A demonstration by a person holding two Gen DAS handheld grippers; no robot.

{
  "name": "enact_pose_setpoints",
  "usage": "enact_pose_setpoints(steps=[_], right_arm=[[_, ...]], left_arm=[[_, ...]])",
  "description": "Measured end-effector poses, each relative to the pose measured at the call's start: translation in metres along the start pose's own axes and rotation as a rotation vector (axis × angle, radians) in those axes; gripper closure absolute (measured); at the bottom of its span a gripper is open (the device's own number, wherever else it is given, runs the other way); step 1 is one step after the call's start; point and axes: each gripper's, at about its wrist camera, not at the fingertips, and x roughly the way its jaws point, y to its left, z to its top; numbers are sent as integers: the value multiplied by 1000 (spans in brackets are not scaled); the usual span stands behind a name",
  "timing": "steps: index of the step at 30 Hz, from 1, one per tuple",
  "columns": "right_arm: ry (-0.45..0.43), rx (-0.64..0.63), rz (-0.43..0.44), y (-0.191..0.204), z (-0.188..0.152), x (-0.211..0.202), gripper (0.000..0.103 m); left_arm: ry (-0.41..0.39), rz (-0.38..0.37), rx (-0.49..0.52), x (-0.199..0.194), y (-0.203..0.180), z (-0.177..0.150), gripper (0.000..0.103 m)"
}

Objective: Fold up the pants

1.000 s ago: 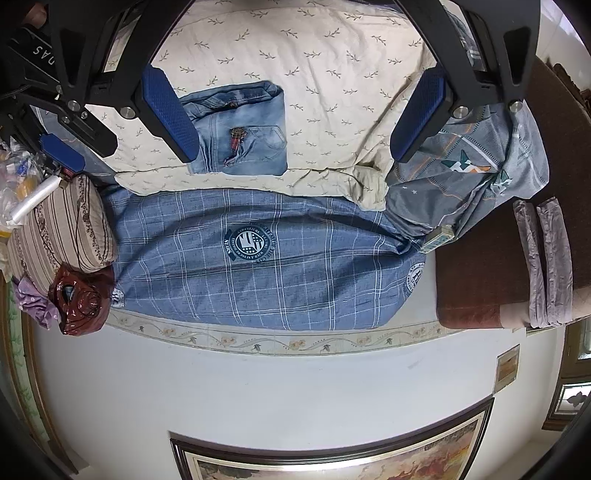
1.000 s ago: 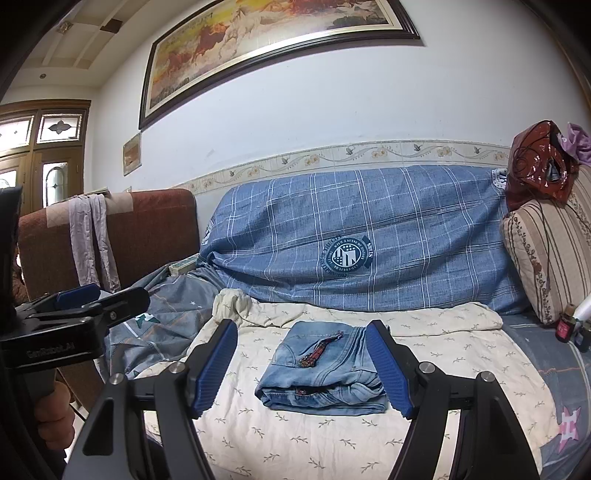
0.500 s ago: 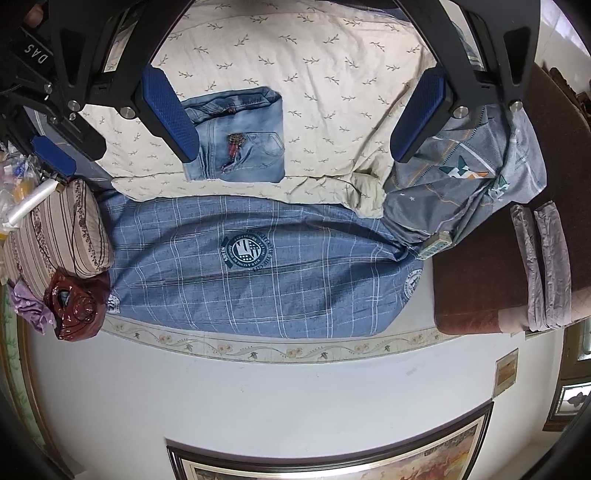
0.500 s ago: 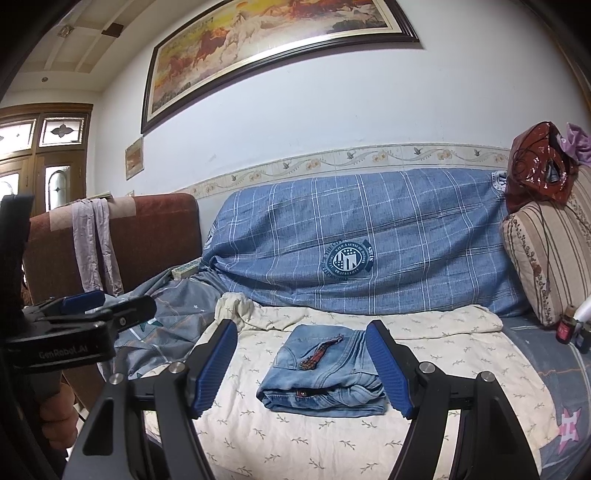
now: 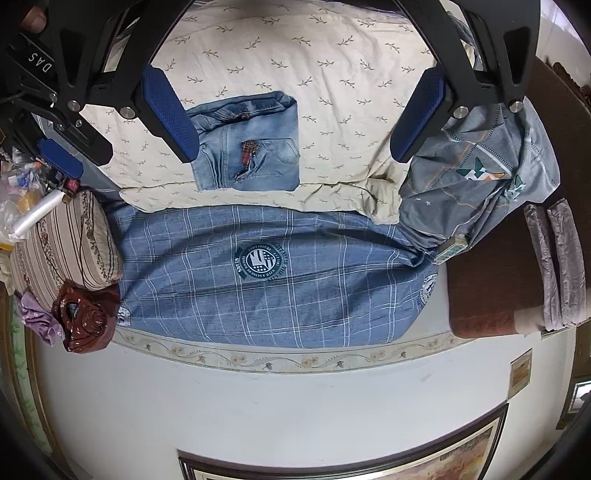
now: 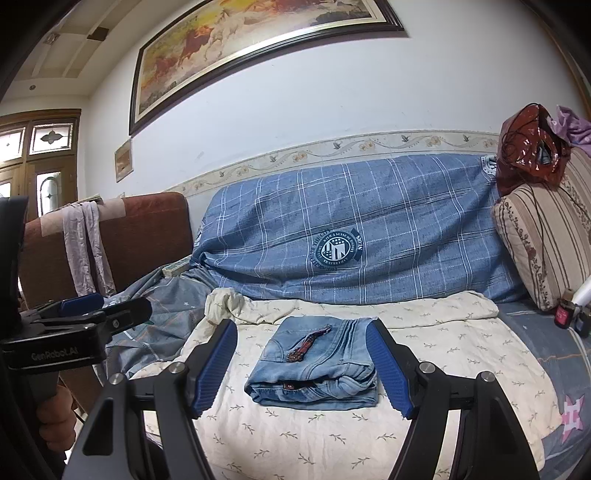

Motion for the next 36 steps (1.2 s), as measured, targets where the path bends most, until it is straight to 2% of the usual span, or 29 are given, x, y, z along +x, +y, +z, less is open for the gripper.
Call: enact_pose_setpoints(steps=[36], right_arm=[[9,-12,14,7,1,5,28]], left_arm=[[-1,-1,-37,-2,13,-2,0]])
